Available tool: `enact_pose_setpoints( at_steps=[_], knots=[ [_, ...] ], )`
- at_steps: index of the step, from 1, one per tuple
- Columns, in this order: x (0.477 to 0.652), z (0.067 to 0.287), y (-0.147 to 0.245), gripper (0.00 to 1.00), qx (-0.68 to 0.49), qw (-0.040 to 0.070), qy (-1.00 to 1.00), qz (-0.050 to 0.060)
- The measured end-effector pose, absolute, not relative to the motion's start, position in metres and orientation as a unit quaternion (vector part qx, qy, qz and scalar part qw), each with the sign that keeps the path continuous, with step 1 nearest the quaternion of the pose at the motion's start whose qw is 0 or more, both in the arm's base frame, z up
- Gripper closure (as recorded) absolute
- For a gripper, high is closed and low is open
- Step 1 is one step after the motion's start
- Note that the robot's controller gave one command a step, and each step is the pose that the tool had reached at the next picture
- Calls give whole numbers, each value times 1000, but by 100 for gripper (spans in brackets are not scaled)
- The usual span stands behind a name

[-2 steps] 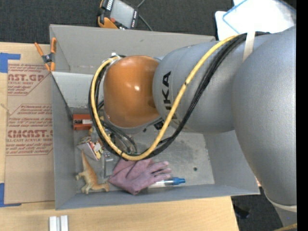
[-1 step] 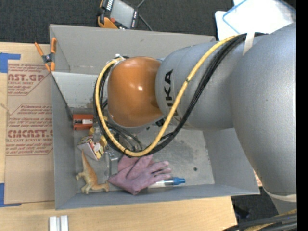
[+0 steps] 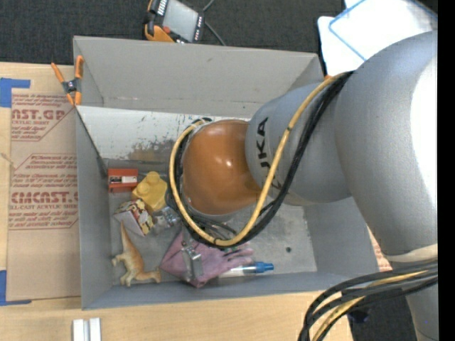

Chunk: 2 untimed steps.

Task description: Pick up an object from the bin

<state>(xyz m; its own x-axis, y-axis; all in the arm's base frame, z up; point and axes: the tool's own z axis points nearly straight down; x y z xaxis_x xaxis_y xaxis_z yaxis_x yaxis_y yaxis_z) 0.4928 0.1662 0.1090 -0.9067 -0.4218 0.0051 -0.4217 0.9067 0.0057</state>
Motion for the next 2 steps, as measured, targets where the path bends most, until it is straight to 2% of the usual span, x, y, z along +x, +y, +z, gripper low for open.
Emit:
enact_pose_setpoints(
  at_steps=[1,2],
  knots=[
    [492,81,173,0,217,-5,-976,-5],
    [493,79,152,0,196,-3,-981,-5]
  ],
)
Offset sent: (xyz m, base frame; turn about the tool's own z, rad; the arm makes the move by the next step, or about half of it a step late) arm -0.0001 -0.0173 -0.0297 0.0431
